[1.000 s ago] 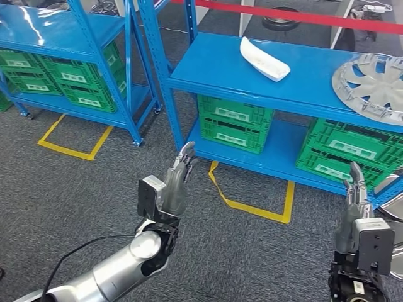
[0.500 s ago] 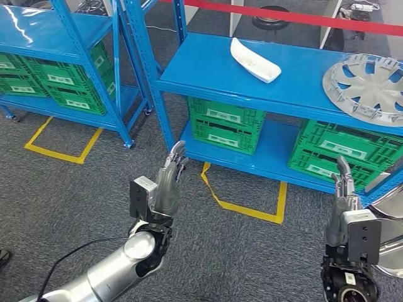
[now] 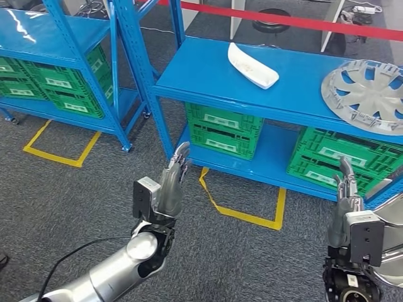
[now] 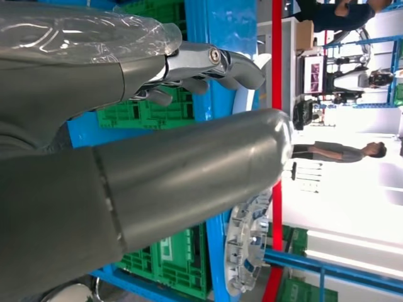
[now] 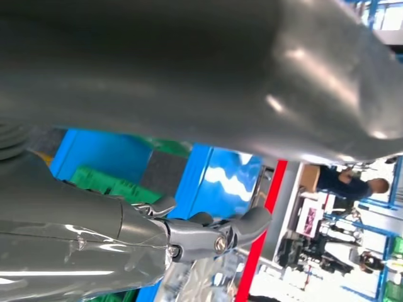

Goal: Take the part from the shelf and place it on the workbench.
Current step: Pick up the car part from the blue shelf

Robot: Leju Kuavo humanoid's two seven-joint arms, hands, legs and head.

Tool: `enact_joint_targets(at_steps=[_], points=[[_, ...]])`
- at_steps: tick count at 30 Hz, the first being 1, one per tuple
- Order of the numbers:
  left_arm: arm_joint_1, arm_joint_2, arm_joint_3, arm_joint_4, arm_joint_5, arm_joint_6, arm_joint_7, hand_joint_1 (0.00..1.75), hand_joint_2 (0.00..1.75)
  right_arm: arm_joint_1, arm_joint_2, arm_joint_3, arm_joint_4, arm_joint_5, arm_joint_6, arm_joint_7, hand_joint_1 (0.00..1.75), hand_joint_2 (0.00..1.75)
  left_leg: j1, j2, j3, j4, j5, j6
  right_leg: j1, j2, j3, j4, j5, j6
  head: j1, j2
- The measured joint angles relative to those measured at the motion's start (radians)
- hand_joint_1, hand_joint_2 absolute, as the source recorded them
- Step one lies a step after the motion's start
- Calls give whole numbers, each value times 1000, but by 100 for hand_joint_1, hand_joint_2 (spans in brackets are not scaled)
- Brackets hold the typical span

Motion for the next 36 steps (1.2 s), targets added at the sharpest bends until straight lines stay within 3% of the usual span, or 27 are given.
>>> enact_joint_targets(at_steps=[2,4,5,6,7,8,9,11,13,19,20,21,23,24,25,26,29,31,32,34,35,36], points=[[-1,1,0,-1,-1,-1,0,0,0,-1,0,0,-2,3,-1,1,0,0,2,1,-37,75,-37,-11,-3,0,8,-5,-2,-10,-5,0],[-1,1,0,-1,-1,-5,1,0,0,-2,0,0,-4,7,-3,3,0,0,6,3,-123,220,-89,-19,-2,-1,11,-6,-6,-16,-13,0],[1,1,0,-1,0,-7,1,0,0,-1,0,1,-4,9,-5,4,0,0,7,3,-166,282,-103,-21,-2,-1,12,-6,-8,-18,-15,0],[2,1,0,-1,1,-9,2,0,0,0,0,1,-4,12,-8,4,0,0,9,3,-192,310,-97,-21,-1,-1,14,-6,-11,-19,-16,0],[3,2,0,-1,2,-9,2,0,0,0,0,1,-4,16,-13,4,0,0,9,3,-198,298,-71,-19,-1,0,18,-6,-14,-20,-18,0],[3,2,0,-1,2,-10,2,0,0,2,0,1,-4,23,-18,2,0,0,9,3,-181,245,-29,-16,-1,1,24,-6,-18,-19,-21,0],[3,2,0,-1,3,-10,2,0,0,3,0,1,-5,30,-23,0,0,0,9,3,-149,167,18,-11,-1,2,31,-6,-23,-17,-23,0],[0,2,0,-1,4,-10,2,0,0,4,0,1,-9,39,-31,-4,0,0,5,2,-91,41,66,-3,2,4,40,-6,-32,-11,-25,0],[-2,2,0,-1,5,-10,2,0,0,4,0,1,-11,42,-34,-5,0,0,1,2,-72,4,66,0,4,5,40,-7,-36,-5,-24,0],[-3,3,0,-1,5,-11,2,0,0,6,0,1,-12,41,-35,-5,0,0,0,1,-72,2,65,3,3,5,42,-9,-37,-1,-23,0],[-4,3,0,-2,5,-11,2,0,0,9,0,1,-13,38,-32,-7,0,0,1,2,-63,-3,62,11,3,3,15,48,-66,5,-18,0],[-3,2,0,-2,7,-10,2,0,0,14,0,1,-13,34,-28,-9,0,0,3,3,-49,-8,54,18,2,1,-22,107,-77,12,-13,0],[-3,2,0,-3,10,-10,2,0,0,22,0,0,-14,25,-17,-17,0,0,5,4,-15,-16,34,28,1,-7,-65,153,-57,21,0,0],[-3,2,0,-2,11,-10,2,0,0,23,0,0,-14,22,-14,-19,0,0,3,4,-7,-13,25,25,3,-11,-50,99,-18,19,2,0],[-3,2,0,-2,12,-10,2,0,0,23,0,0,-14,21,-12,-21,0,0,0,4,-6,-10,21,21,4,-13,-23,41,4,16,4,0],[-3,2,0,-2,13,-10,2,0,0,23,0,-1,-14,21,-11,-22,0,0,-1,4,-7,-7,18,16,5,-15,-9,9,10,12,4,0],[-4,3,0,-2,14,-9,2,0,0,27,0,-1,-14,20,-10,-23,0,0,-2,7,-11,-5,14,4,5,-9,-2,-4,5,0,-1,0],[-6,4,0,-3,14,-9,1,0,0,26,0,-2,-15,20,-8,-24,0,0,-1,7,-29,40,-14,-7,1,-6,7,-11,5,-8,-4,0],[-6,4,0,-3,14,-8,1,0,0,26,0,-3,-15,20,-6,-25,0,0,1,7,-56,94,-40,-12,-1,-5,11,-14,5,-12,-7,0],[-4,4,0,-3,13,-7,1,0,0,27,0,-2,-14,20,-1,-26,0,0,6,6,-141,241,-92,-19,-1,-3,12,-14,2,-17,-13,0],[-2,5,0,-3,13,-7,1,0,0,28,0,-2,-14,20,1,-26,0,0,8,6,-177,292,-100,-20,0,-1,13,-14,1,-18,-14,0],[0,5,0,-3,13,-6,1,0,0,28,0,-2,-14,20,2,-26,0,0,11,6,-195,307,-88,-21,0,2,15,-14,-1,-18,-16,0]])
